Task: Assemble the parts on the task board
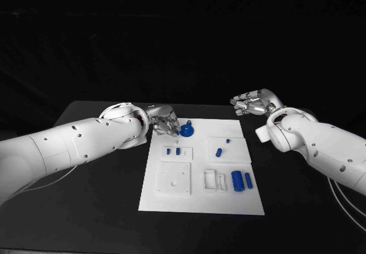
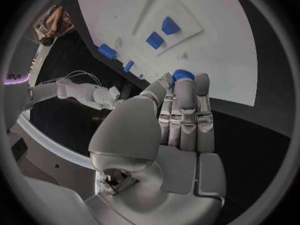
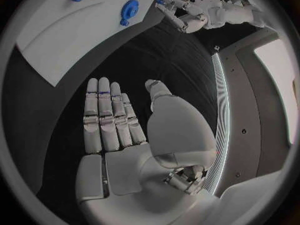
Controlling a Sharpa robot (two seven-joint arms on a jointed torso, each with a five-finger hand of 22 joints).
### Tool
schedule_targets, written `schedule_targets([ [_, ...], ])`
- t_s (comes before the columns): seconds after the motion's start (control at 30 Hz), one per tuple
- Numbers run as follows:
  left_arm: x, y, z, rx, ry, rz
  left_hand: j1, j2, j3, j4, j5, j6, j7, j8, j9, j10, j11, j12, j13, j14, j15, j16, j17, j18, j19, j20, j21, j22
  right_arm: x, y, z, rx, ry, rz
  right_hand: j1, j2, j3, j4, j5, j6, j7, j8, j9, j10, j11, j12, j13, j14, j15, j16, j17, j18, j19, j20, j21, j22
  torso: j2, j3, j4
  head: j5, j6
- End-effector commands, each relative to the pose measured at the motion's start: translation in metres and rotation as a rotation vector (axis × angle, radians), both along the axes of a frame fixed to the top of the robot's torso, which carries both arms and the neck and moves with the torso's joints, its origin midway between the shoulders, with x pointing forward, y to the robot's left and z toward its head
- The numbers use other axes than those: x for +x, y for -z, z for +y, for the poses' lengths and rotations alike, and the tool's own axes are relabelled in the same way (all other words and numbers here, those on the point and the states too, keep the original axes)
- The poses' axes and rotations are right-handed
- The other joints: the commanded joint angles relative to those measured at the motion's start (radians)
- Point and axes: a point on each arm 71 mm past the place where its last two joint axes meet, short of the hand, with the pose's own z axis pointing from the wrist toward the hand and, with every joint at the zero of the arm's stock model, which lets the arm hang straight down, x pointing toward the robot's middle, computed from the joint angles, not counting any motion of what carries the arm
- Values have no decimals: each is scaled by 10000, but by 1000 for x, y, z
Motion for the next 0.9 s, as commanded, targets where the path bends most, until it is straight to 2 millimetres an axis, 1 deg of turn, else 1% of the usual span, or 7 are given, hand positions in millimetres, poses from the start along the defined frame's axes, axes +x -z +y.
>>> schedule_targets([
  [0.03,-1,4,-1,404,165,137,43,-41,39,-27,35,21,17,19,9,6,-3,-4,16,29,6,-31,15,187,30,-33,31,208,0,-1,2,-9,-170,-60,-52,21,20,-64,48,-13,16,-36,-6,-36,-3,-54,-16,-68,15,-45,-8,-66,-95,3,-34,-12,3,4,-5,-3,-20],
  [0.13,0,7,-1,494,171,198,66,-48,43,-57,27,32,21,18,9,21,-5,-3,16,20,5,-35,13,190,9,-35,46,209,0,-1,2,-5,-173,-63,-52,21,20,-64,48,-13,16,-36,-6,-36,-3,-54,-16,-68,15,-45,-8,-66,-95,3,-34,-12,6,1,-7,-5,-33],
  [0.2,0,8,0,539,158,230,66,-48,43,-57,27,32,21,18,9,21,-5,-3,16,20,5,-35,13,190,9,-35,46,209,0,-1,2,-2,-179,-65,-52,21,20,-64,48,-13,16,-36,-6,-36,-3,-54,-16,-68,15,-45,-8,-66,-95,3,-34,-12,6,11,-18,-5,-44],
  [0.43,1,11,1,646,140,360,85,-42,51,-101,35,37,20,19,9,27,-6,-3,16,16,1,-54,3,195,-14,-39,78,210,0,-1,2,27,-144,-140,-45,27,38,-79,59,9,12,-35,-5,-20,-9,-46,-16,-53,8,-42,-6,-61,-84,0,-27,-11,1,18,-12,-23,-68],
  [0.57,0,14,2,765,153,521,107,-50,49,-166,-11,44,24,18,8,44,-5,-3,16,-5,3,-66,-2,191,-62,-37,117,221,0,-1,3,36,-160,-134,-50,25,42,-79,58,13,13,-36,-5,-23,-8,-50,-17,-57,11,-45,-7,-64,-90,1,-33,-14,2,16,-11,-30,-92],
  [0.8,0,17,1,851,207,640,70,-20,3,-175,-80,41,21,17,8,39,-6,-3,16,-14,4,-78,-8,180,-103,-34,165,213,0,-1,3,40,-165,-131,-50,25,42,-79,58,13,13,-36,-5,-23,-8,-50,-17,-57,11,-45,-7,-64,-90,1,-33,-14,0,10,-12,-43,-91],
  [0.9,-1,17,0,855,233,655,69,-19,2,-175,-81,41,22,17,8,39,-6,-3,16,-15,4,-79,-9,180,-104,-34,167,213,0,-1,4,42,-168,-129,-50,25,42,-79,58,13,13,-36,-5,-23,-8,-50,-17,-57,11,-45,-7,-64,-90,1,-33,-14,-2,14,-17,-44,-92],
])
